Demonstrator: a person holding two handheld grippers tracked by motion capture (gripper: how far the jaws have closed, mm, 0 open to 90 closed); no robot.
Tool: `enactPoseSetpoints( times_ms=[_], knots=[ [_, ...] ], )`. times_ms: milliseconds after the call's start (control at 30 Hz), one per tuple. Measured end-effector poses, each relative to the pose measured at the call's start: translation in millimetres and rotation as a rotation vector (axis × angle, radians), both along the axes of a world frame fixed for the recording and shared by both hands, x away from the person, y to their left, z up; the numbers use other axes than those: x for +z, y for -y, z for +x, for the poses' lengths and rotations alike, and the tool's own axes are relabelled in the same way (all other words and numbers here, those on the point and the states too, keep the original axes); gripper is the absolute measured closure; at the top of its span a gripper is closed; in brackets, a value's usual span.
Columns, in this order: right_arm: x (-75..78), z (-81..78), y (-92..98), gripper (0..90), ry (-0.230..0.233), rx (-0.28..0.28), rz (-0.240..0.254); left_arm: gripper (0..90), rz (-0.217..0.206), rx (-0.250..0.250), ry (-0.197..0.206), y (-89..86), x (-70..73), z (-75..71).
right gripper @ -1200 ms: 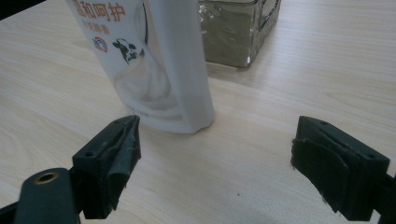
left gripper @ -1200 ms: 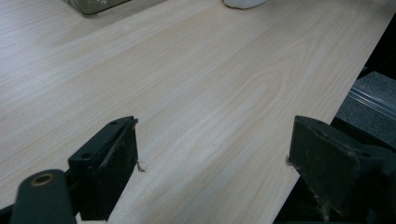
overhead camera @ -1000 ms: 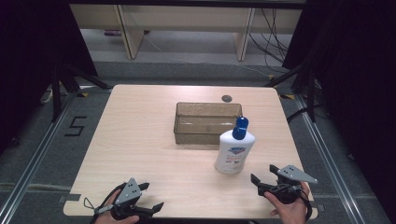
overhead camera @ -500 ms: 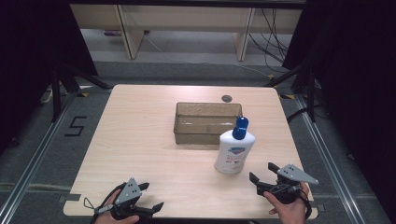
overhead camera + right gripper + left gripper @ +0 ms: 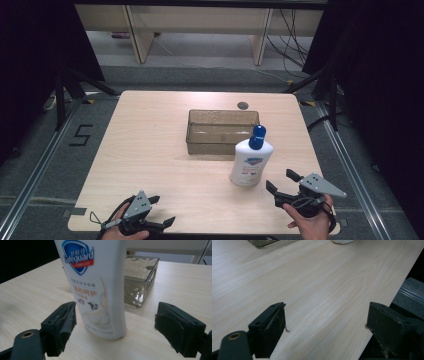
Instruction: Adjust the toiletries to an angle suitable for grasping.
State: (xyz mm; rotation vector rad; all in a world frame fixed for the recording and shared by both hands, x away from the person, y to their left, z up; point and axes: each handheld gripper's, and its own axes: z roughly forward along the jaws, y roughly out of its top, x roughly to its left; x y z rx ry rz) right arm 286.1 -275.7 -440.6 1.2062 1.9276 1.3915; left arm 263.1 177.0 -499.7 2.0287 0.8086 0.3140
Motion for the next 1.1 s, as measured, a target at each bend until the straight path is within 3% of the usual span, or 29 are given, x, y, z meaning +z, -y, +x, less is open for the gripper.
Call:
enactPoseSetpoints(
  times_ms=[33,400,433,500,533,633,700,767,867,933,1033,1100],
  knots=[
    [2.0,1.3,1.1,17.6,0.028,0.008,-0.018,15.0,-0.008,0.001,0.001,0.4,-0.4,-0.3],
    [17.4,-3.2,-4.2,17.6,0.029,0.017,0.013,15.0,-0.003,0.0,-0.001,0.3,-0.5,-0.3],
    [18.0,-1.7,-4.0,17.5,0.067,0.017,0.002,15.0,-0.005,0.0,-0.001,0.4,-0.6,-0.3],
    [22.5,-3.7,-5.2,17.4,0.047,0.022,-0.006,15.0,0.001,-0.001,0.002,0.0,-0.4,-0.1],
    [22.3,-3.4,-6.9,17.2,0.06,0.019,0.009,15.0,0.001,-0.001,0.001,0.2,-0.2,-0.3],
    [28.4,-1.2,-9.1,17.0,0.093,0.034,-0.015,15.0,0.001,-0.002,0.002,0.0,-0.5,0.0],
    [31.8,-2.5,-12.8,16.6,0.066,0.029,0.004,15.0,0.002,-0.001,0.0,0.2,-0.3,-0.3],
    [34.5,1.4,-13.3,16.6,0.123,0.043,-0.018,15.0,-0.006,0.001,-0.002,0.6,-0.7,-0.4],
    [38.8,-0.6,-16.6,16.3,0.087,0.035,-0.001,15.0,-0.005,0.002,-0.003,0.8,-0.6,-0.5],
    [43.4,2.4,-16.1,16.1,0.139,0.041,-0.028,15.0,-0.001,0.0,-0.003,0.7,-0.7,-0.5],
    [46.5,3.6,-17.2,16.0,0.147,0.049,-0.028,15.0,-0.005,0.004,-0.001,1.1,-1.2,-0.3],
    [50.6,4.2,-20.1,16.3,0.129,0.048,-0.025,15.0,-0.004,0.005,-0.001,0.9,-1.2,-0.3]
  ],
)
